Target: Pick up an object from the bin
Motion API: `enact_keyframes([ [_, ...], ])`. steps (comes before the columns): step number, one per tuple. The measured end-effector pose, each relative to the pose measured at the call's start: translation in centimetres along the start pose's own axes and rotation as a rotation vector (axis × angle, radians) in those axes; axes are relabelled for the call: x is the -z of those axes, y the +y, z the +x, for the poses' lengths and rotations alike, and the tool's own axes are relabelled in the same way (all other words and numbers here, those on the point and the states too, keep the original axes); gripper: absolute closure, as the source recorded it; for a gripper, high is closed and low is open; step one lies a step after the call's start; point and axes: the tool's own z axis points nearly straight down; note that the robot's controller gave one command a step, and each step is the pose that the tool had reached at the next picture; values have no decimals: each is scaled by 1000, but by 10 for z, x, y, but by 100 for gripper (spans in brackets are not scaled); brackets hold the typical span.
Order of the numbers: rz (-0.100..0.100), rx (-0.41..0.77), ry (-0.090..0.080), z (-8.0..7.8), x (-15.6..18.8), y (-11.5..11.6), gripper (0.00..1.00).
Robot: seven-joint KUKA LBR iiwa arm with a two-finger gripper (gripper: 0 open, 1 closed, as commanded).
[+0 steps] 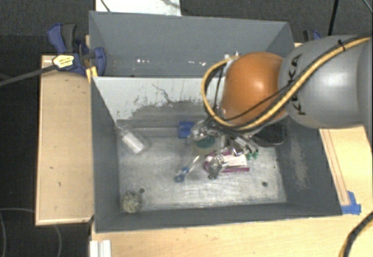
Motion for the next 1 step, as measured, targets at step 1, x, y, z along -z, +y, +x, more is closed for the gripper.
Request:
enact_keyframes([
  [1,-4,127,-1,-43,-53,16,0],
])
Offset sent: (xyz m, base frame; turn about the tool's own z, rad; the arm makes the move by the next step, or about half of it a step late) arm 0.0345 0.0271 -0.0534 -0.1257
